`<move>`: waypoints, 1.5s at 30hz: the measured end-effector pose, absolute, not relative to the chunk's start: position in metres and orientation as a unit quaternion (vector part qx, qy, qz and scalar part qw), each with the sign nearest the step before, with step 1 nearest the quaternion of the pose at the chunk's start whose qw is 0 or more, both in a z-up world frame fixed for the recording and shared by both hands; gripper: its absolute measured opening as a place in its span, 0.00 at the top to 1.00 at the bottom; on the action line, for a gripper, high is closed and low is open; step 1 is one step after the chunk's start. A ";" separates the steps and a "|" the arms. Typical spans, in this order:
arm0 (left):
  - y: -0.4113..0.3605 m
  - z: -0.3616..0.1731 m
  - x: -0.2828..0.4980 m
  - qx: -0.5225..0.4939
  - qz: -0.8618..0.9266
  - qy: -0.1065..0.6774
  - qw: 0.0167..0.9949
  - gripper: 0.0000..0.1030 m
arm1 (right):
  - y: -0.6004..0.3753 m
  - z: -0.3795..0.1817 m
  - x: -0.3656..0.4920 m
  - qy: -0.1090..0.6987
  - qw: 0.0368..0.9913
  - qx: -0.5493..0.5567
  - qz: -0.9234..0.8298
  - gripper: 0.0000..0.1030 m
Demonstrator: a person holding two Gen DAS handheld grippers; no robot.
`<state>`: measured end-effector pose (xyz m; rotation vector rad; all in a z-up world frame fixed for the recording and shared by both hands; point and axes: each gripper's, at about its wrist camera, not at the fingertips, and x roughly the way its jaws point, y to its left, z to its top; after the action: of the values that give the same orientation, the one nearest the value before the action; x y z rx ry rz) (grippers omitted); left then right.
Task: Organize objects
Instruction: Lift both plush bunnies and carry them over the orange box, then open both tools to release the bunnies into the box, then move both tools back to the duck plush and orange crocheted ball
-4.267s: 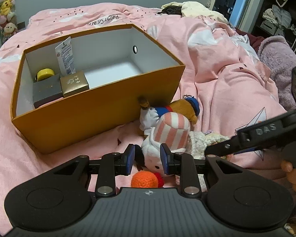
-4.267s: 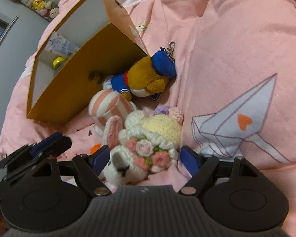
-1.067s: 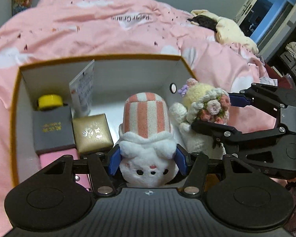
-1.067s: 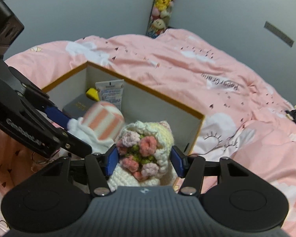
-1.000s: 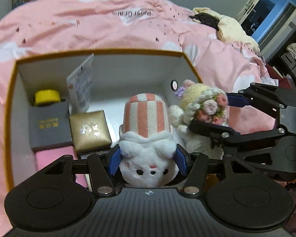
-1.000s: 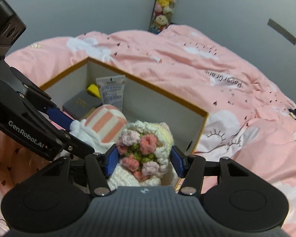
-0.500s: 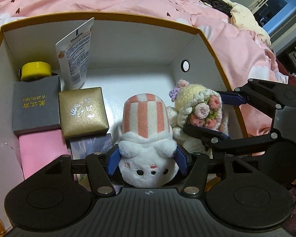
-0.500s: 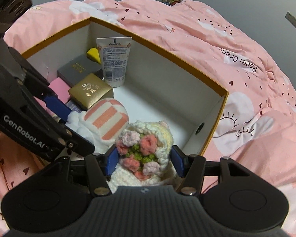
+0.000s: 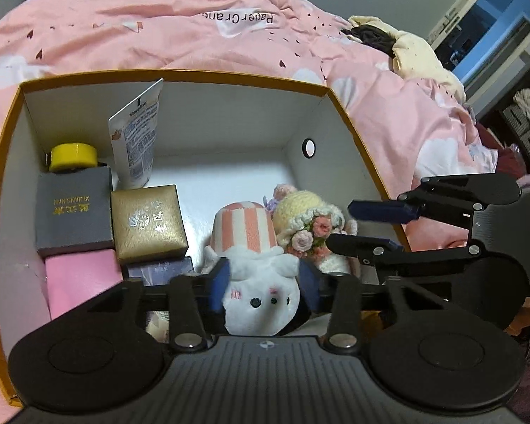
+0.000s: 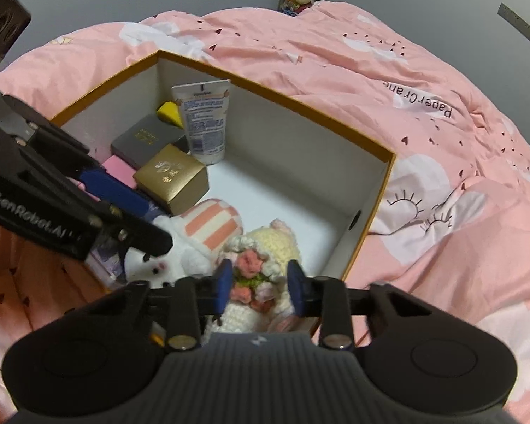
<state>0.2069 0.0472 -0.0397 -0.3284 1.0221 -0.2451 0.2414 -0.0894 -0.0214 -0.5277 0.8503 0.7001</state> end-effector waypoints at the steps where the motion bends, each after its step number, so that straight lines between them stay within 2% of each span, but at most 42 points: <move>1: 0.046 -0.041 0.207 -0.151 -0.115 0.488 0.852 0.60 | -0.088 -0.024 0.240 0.401 0.816 -0.251 0.332 0.76; 4: 0.041 -0.050 0.210 -0.149 -0.113 0.504 0.843 0.63 | -0.085 -0.033 0.238 0.409 0.808 -0.262 0.333 0.83; 14: 0.032 -0.058 0.205 -0.135 -0.098 0.517 0.840 0.64 | -0.085 -0.044 0.241 0.423 0.809 -0.249 0.325 0.87; 18: 0.028 -0.042 0.191 -0.127 -0.096 0.489 0.858 0.64 | -0.092 -0.031 0.231 0.405 0.824 -0.235 0.320 0.86; 19: 0.026 -0.036 0.186 -0.126 -0.099 0.477 0.864 0.64 | -0.094 -0.027 0.226 0.400 0.829 -0.231 0.316 0.84; 22: 0.020 -0.023 0.172 -0.121 -0.097 0.451 0.879 0.64 | -0.103 -0.014 0.213 0.383 0.845 -0.212 0.306 0.70; 27: 0.005 -0.002 0.149 -0.111 -0.117 0.416 0.895 0.64 | -0.118 0.009 0.184 0.350 0.878 -0.161 0.285 0.66; 29: 0.002 0.004 0.140 -0.107 -0.126 0.410 0.897 0.64 | -0.125 0.015 0.172 0.339 0.890 -0.143 0.269 0.60; 36: -0.004 0.004 0.114 -0.098 -0.140 0.425 0.889 0.64 | -0.142 0.006 0.134 0.354 0.897 -0.091 0.247 0.60; 45: -0.021 -0.042 0.078 -0.074 -0.123 0.505 0.851 0.63 | -0.152 -0.043 0.095 0.397 0.892 -0.108 0.185 0.59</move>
<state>0.0779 -0.0209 -0.0421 -0.1563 1.0632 -0.2580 0.0948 -0.1521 -0.0429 -0.2245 0.8243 0.3842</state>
